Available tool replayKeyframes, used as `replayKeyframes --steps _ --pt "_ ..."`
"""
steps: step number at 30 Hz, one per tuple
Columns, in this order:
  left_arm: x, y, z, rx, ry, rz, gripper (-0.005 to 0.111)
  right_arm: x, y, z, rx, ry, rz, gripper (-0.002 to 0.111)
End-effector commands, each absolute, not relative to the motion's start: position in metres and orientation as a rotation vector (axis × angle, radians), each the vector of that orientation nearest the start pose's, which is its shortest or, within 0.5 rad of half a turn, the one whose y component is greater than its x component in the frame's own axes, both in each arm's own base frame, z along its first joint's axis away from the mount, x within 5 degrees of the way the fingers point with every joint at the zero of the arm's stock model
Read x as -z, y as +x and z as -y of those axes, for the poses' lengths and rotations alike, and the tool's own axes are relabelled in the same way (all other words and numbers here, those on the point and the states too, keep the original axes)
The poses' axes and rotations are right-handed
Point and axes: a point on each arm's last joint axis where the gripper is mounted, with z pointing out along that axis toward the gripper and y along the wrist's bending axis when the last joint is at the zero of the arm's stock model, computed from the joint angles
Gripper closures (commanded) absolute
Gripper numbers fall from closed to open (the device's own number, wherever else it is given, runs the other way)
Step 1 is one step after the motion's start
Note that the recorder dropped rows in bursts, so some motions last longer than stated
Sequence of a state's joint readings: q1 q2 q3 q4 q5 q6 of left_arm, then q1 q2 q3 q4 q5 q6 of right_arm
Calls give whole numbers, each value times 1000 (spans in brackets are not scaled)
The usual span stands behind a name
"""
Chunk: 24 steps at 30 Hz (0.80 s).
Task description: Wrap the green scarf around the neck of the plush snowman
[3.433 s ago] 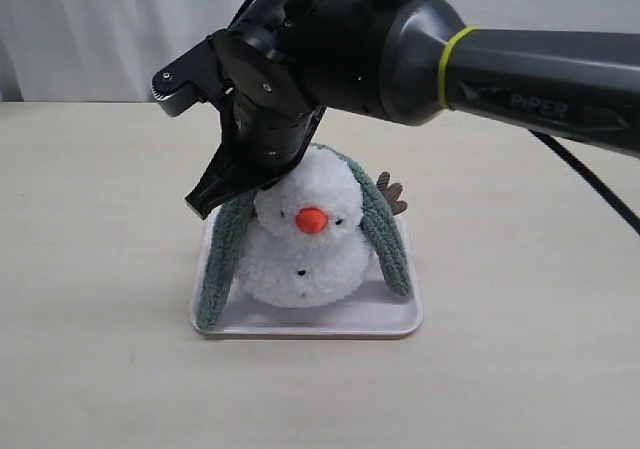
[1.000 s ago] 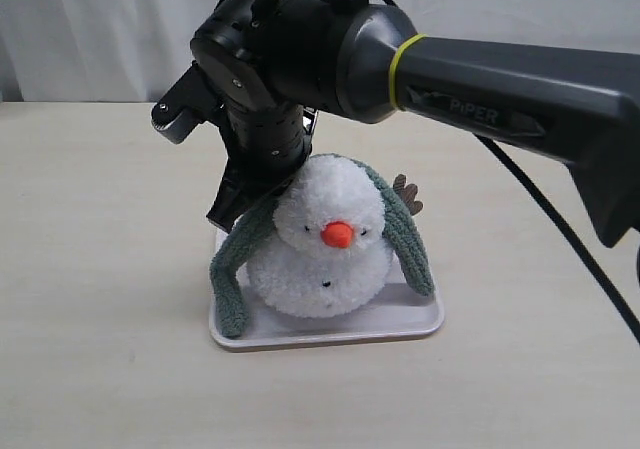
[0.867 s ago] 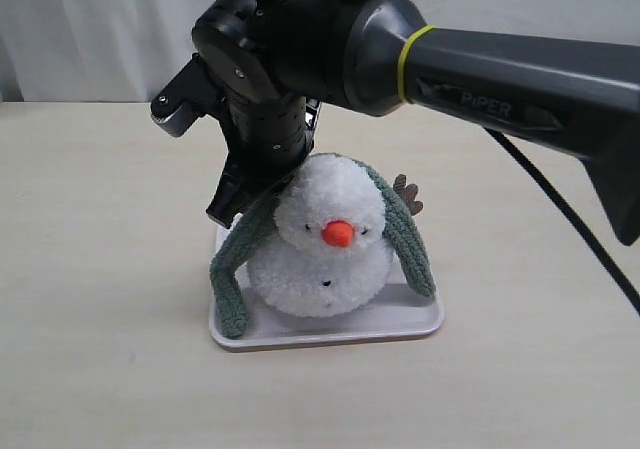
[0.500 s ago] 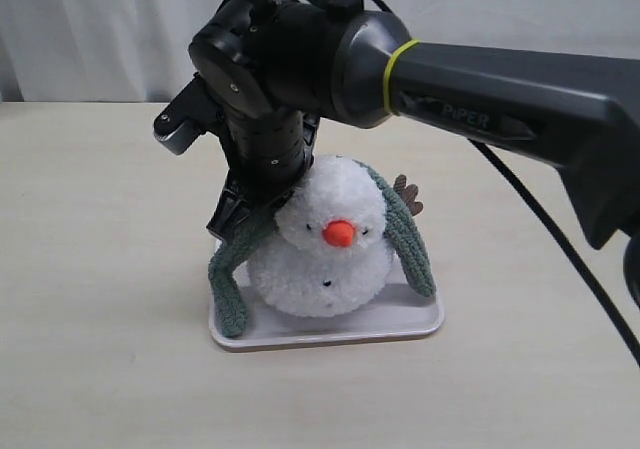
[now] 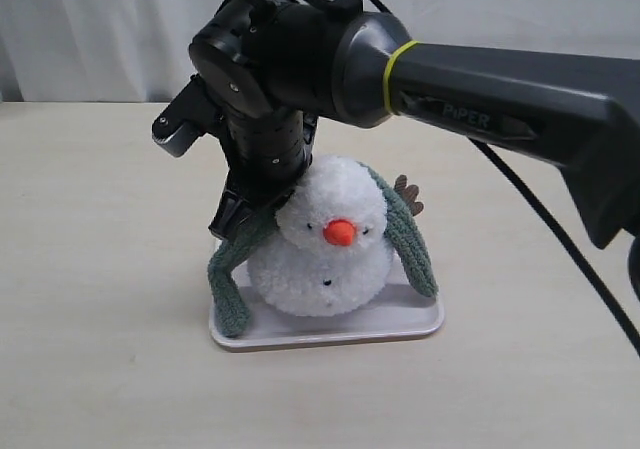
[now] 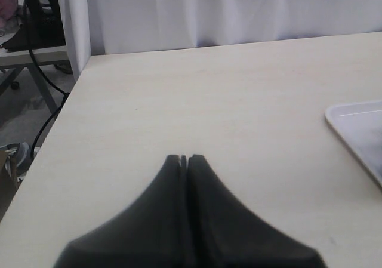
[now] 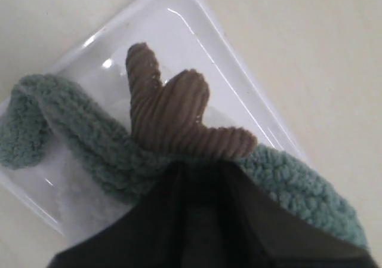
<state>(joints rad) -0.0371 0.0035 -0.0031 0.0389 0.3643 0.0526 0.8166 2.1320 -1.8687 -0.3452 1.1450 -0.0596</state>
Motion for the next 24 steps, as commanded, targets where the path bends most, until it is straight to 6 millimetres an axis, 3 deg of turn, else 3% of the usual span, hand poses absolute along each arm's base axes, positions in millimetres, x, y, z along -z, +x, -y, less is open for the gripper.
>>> replayKeyframes --steps 1,8,14,16,21,24 --pt "-181 53 1 -47 103 -1835 107 -267 331 -310 274 -1269 -2353 89" --pt "-181 53 1 -47 103 -1835 107 -298 327 -298 280 -1116 -2342 89" --pt "-181 53 1 -47 103 -1835 107 -341 307 -274 234 -1020 -2304 88" --pt "-181 53 1 -47 103 -1835 107 -349 300 -263 243 -986 -2296 83" --pt "-181 53 1 -47 103 -1835 107 -364 281 -221 206 -850 -2327 51" --pt "-181 53 1 -47 103 -1835 107 -359 271 -195 176 -792 -2390 47"
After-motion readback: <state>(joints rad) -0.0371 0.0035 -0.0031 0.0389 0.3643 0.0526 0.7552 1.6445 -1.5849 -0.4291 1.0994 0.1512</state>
